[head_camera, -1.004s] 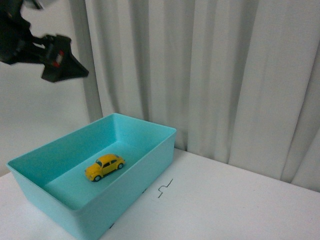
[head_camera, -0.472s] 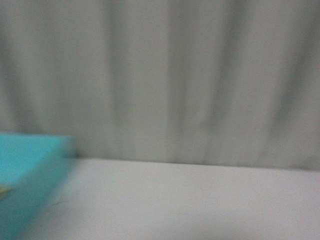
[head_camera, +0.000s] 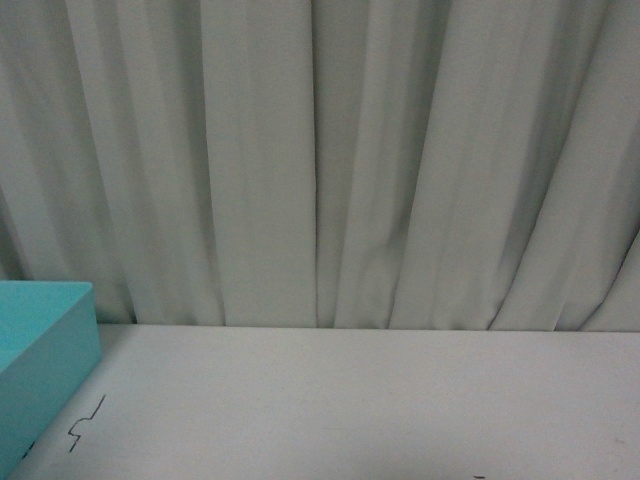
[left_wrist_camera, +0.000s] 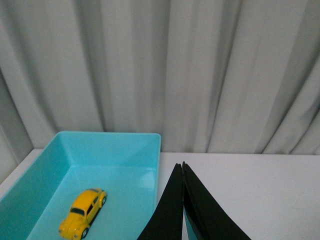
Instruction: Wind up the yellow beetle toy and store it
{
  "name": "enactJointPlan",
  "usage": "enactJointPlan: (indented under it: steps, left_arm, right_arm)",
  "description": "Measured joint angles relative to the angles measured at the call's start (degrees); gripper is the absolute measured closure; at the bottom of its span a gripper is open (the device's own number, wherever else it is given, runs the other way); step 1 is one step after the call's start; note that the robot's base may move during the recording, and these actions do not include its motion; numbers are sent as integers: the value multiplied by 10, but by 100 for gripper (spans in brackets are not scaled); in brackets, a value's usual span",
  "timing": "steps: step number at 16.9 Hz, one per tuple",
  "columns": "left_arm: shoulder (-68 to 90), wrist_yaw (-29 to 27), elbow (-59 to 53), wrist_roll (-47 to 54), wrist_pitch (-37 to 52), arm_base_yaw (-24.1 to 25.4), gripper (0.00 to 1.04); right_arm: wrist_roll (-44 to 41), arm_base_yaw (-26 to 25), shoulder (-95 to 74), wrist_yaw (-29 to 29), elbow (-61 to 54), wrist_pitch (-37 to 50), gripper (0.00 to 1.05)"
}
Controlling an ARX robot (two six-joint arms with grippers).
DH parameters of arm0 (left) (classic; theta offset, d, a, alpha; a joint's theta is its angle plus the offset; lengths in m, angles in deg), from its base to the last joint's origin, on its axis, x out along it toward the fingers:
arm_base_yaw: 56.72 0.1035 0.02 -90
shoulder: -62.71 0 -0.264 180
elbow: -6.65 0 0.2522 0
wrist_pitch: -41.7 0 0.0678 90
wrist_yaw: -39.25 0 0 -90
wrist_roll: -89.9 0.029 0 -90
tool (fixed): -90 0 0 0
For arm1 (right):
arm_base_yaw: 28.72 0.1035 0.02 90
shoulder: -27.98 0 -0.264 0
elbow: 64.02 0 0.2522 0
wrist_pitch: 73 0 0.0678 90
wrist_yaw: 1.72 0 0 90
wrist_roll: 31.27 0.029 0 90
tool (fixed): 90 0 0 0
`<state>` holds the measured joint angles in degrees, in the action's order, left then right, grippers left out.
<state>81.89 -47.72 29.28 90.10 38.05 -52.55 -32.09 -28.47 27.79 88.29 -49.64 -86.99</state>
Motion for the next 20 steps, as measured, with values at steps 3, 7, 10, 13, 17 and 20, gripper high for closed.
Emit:
enactJointPlan:
  steps: [3, 7, 10, 13, 17, 20]
  left_arm:
    - [-25, -24, -20, 0, -2, -46, 103]
    - [-55, -30, -43, 0, -12, -41, 103]
    - [-81, -31, -56, 0, -24, -41, 103]
    - [-173, -31, -67, 0, -100, -41, 103]
    - [-187, -31, -83, 0, -106, -41, 103]
    - [-188, -31, -83, 0, -103, -41, 103]
  right_arm:
    - [0, 0, 0, 0, 0, 0, 7]
    - [0, 0, 0, 0, 0, 0, 7]
    - [0, 0, 0, 0, 0, 0, 7]
    - [0, 0, 0, 0, 0, 0, 7]
    - [0, 0, 0, 0, 0, 0, 7]
    - [0, 0, 0, 0, 0, 0, 7]
